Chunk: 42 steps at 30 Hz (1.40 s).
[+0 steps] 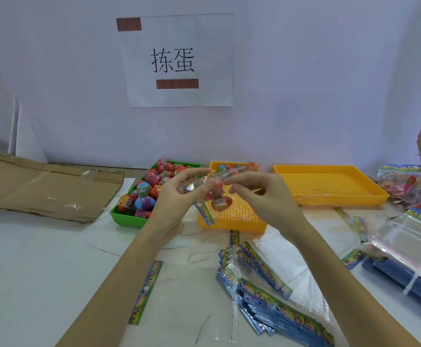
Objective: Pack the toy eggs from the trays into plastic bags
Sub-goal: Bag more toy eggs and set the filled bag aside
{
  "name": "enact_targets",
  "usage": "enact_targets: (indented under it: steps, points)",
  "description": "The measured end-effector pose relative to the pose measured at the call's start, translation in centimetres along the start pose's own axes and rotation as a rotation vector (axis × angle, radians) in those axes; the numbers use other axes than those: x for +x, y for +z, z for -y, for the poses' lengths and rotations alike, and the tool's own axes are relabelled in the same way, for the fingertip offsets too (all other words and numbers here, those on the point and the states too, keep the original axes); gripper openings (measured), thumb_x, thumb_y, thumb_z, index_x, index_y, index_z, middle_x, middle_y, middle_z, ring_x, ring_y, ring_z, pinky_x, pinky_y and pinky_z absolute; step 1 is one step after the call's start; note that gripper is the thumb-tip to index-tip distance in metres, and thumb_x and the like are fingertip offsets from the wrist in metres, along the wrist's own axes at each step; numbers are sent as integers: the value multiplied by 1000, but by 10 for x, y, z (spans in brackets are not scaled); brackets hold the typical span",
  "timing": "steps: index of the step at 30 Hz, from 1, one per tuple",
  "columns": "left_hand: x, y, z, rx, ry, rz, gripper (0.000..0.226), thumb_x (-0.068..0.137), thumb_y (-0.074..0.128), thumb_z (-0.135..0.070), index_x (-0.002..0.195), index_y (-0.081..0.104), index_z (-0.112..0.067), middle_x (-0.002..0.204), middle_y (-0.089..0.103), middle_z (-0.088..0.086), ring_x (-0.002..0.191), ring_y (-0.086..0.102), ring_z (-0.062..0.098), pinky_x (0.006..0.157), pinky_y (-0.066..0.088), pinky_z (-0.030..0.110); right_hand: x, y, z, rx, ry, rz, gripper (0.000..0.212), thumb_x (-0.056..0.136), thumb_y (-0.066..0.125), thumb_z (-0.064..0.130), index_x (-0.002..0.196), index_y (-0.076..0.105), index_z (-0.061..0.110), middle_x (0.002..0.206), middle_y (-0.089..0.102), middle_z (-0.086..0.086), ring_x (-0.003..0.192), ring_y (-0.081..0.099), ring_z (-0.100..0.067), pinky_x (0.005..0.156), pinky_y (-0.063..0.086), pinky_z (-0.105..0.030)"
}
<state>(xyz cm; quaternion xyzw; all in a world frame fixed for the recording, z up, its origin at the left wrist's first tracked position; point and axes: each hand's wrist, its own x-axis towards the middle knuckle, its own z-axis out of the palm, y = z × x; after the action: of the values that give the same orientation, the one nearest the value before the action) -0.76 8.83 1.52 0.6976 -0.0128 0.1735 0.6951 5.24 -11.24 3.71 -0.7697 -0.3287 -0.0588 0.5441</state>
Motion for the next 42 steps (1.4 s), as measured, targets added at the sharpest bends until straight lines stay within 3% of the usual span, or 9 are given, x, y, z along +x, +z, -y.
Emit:
enact_targets:
  steps: [2, 8, 11, 21, 24, 27, 32, 35, 42]
  points:
    - [0, -4, 0, 137, 93, 31, 42, 82, 86, -38, 121, 73, -31, 108, 79, -6, 105, 75, 14, 91, 60, 31, 0, -5, 1, -163, -91, -1, 22, 99, 65, 12, 100, 81, 28, 88, 74, 20, 86, 67, -8, 65, 45, -14]
    - [-6, 9, 5, 354, 167, 325, 51, 79, 92, -28, 124, 69, -32, 112, 75, -10, 95, 74, 12, 83, 59, 26, -6, 1, 9, -301, -298, 143, 24, 94, 63, 5, 99, 80, 21, 84, 74, 15, 88, 61, -8, 89, 30, -3]
    - [-5, 9, 6, 366, 175, 279, 48, 80, 91, -20, 123, 69, -24, 103, 76, -6, 84, 74, 15, 77, 60, 29, -8, 4, 12, -292, -302, 144, 27, 96, 63, 5, 106, 80, 23, 84, 69, 25, 84, 61, -3, 76, 37, -8]
    - [3, -11, 7, 270, 28, 2, 45, 76, 91, -30, 115, 71, -20, 92, 80, -1, 73, 76, 16, 63, 58, 21, 8, -3, 8, 128, -152, -272, 28, 100, 47, -5, 103, 71, 10, 88, 75, -3, 79, 77, -18, 44, 53, -31]
    - [5, -13, 6, 199, 5, -84, 39, 76, 90, -30, 109, 72, -22, 89, 80, -1, 71, 75, 12, 60, 57, 18, 28, 12, -16, -104, 6, -168, 24, 102, 51, 2, 108, 70, 16, 98, 74, -5, 84, 73, -15, 56, 60, -33]
    - [4, -12, 6, 175, 2, -64, 38, 74, 91, -33, 106, 74, -21, 86, 79, 2, 69, 75, 12, 60, 57, 19, 47, 33, -33, -420, 69, 67, 32, 102, 53, 3, 130, 64, 13, 123, 69, -7, 108, 66, -22, 90, 55, -34]
    - [5, -11, 10, 178, -40, -21, 45, 73, 94, -33, 112, 73, -20, 90, 79, 0, 78, 77, 23, 64, 58, 22, 72, 61, -39, -712, 92, 306, 28, 95, 59, -3, 122, 62, 3, 138, 53, -17, 126, 53, -34, 101, 47, -43]
    - [5, -11, 10, 187, -44, -3, 43, 73, 94, -33, 109, 73, -22, 91, 80, -2, 78, 78, 23, 63, 58, 23, 75, 66, -43, -703, 157, 230, 38, 96, 60, 0, 134, 55, -2, 131, 56, -21, 125, 56, -41, 104, 48, -48]
    - [3, -7, 7, 204, -43, 32, 41, 76, 93, -32, 110, 73, -21, 93, 80, -6, 73, 77, 17, 59, 55, 18, 63, 55, -40, -396, 118, -92, 22, 103, 58, 9, 124, 63, 8, 117, 67, -8, 109, 64, -25, 85, 51, -29]
